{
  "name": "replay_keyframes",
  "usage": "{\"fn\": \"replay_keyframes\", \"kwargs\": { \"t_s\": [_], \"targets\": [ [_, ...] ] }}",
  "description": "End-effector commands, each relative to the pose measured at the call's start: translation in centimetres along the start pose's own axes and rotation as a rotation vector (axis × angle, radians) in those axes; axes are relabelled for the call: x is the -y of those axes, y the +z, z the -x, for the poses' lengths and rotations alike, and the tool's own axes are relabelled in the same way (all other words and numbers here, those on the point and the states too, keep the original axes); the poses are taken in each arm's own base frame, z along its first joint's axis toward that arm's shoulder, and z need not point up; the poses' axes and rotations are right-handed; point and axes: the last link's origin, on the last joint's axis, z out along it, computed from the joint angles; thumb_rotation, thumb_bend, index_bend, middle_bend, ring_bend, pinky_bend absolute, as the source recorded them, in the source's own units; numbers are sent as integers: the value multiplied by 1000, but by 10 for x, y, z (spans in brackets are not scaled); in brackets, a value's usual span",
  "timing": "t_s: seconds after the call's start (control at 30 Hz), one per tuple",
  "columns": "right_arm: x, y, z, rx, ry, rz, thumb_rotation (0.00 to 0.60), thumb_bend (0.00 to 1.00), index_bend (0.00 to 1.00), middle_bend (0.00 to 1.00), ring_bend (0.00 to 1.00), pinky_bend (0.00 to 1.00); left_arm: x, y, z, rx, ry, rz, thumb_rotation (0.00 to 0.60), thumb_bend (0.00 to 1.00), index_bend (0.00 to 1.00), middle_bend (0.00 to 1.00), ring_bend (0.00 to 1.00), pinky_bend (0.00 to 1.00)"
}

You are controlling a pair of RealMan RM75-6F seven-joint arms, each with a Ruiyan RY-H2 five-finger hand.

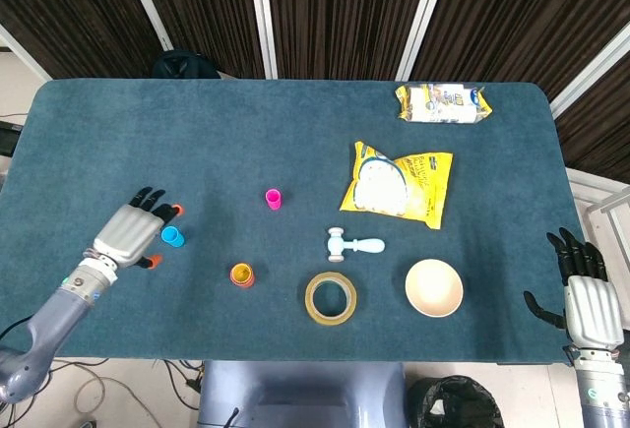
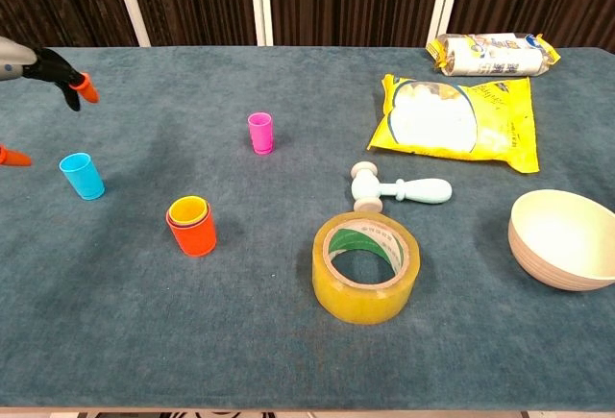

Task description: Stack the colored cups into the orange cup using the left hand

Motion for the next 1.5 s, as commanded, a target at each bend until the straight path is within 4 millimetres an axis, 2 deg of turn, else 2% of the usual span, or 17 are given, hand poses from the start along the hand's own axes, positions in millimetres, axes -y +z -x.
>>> {"fn": "replay_keyframes", "kwargs": {
  "t_s": [0.03,0.33,0.87,1.07,1.5],
  "targets": [
    [0,0,2,6,-4,-1,600,324,98,45,96,3,11,4,10,-11,7,-27,600,188,203,229,0,55],
    [-1,1,7,18,-17,5,600,324,98,45,96,3,21,18,29,11,20,-61,600,189,239,231,0,57],
    [-1,2,10,23,-22,7,600,324,98,45,96,3,-4,42,42,41,46,0,600,230,329,245,0,57],
    [-1,2,10,23,-22,6,600,324,98,45,96,3,-11,45,42,29,54,15,600,244,364,255,0,58],
    [-1,2,11,29,-22,6,600,325,98,45,96,3,-8,45,44,29,82,-1,600,252,403,269,0,58]
  ]
}}
